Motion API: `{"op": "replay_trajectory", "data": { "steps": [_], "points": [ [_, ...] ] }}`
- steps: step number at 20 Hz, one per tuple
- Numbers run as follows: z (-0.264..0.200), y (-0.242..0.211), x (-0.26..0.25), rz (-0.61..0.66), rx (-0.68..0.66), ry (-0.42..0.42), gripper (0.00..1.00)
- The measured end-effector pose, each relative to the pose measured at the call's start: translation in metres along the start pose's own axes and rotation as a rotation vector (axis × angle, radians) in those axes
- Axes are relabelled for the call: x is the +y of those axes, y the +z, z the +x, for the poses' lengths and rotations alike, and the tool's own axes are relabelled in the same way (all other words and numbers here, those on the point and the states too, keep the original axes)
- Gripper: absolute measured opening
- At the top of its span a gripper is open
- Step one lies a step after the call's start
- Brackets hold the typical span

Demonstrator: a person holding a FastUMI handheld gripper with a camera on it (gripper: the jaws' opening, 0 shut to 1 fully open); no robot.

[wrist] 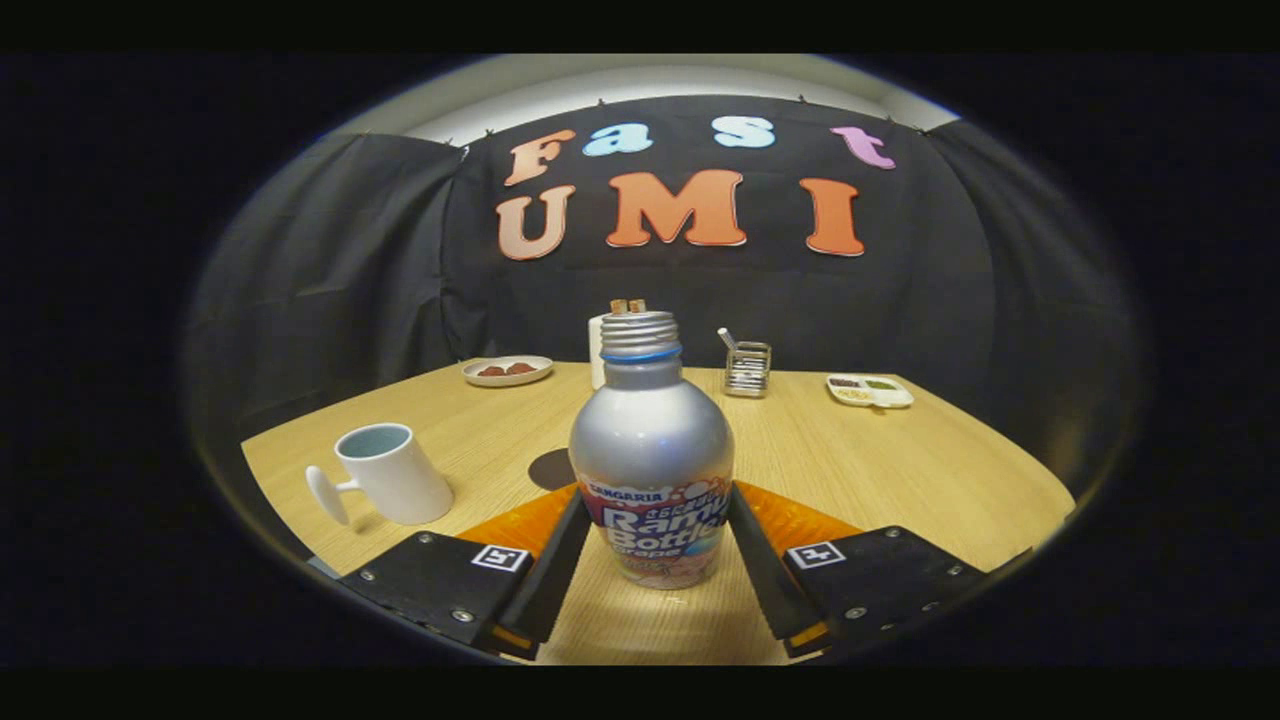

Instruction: Take the bottle from table, then pour the juice into the cup, finally place the bottle on the coaster

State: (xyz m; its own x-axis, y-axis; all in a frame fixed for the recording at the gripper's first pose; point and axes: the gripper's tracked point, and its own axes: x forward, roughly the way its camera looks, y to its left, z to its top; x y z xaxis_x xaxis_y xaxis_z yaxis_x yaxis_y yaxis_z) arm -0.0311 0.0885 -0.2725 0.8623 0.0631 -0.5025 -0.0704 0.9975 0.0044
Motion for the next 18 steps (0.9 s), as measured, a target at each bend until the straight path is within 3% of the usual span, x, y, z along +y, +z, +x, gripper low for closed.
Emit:
{"op": "replay_trajectory", "data": {
  "steps": [6, 11, 18],
  "points": [
    [0.007, 0.028, 0.002, -0.171, -0.044, -0.076, 0.79],
    [0.007, 0.058, 0.005, -0.438, -0.118, -0.177, 0.78],
    [0.012, 0.078, 0.028, -0.732, -0.195, -0.227, 0.77]
  ]
}}
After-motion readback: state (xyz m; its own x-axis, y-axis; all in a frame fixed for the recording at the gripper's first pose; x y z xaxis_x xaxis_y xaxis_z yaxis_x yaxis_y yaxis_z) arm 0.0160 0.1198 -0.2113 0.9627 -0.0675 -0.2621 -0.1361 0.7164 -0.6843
